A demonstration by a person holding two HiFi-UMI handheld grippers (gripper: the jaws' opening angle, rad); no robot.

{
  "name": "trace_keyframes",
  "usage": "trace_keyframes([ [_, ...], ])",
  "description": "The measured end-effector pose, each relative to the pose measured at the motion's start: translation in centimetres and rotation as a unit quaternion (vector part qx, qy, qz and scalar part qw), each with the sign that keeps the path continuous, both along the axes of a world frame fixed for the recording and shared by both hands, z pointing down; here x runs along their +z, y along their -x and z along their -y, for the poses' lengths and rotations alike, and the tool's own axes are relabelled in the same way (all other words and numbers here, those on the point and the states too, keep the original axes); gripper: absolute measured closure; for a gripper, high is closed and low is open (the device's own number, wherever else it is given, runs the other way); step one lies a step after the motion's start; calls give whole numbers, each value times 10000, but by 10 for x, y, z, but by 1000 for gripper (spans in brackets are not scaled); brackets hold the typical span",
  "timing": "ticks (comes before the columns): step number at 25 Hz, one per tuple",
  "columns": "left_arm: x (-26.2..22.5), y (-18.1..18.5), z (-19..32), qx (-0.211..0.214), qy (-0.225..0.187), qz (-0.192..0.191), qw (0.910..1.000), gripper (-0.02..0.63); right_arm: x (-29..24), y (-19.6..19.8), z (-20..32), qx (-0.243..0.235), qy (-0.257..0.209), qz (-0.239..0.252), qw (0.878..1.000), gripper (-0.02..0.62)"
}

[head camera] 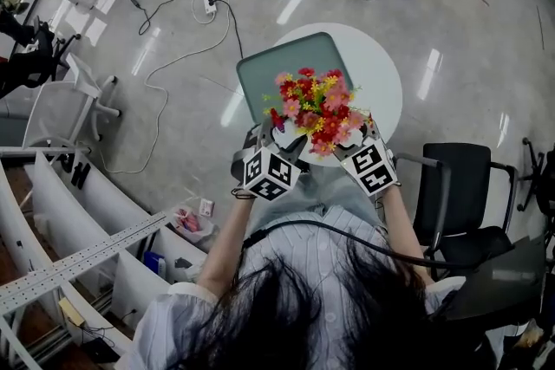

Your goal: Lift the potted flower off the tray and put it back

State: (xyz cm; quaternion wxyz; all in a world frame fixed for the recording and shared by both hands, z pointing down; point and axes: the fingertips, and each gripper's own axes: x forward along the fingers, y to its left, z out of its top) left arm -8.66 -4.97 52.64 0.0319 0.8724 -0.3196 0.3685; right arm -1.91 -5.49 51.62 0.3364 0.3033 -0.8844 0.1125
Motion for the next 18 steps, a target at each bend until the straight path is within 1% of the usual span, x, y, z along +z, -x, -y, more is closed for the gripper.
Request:
trace_keyframes([
  [4, 0, 1, -4, 38, -30, -12, 10000, 365, 1, 1, -4, 14, -17, -63, 10000, 307],
  [12, 1, 5, -6, 94, -61, -21, 9999, 365, 3, 5, -7, 84, 61, -21, 9999, 307],
  [18, 6, 6, -5, 104, 12, -14, 9999, 365, 7, 6, -6, 84, 126, -49, 9999, 307],
])
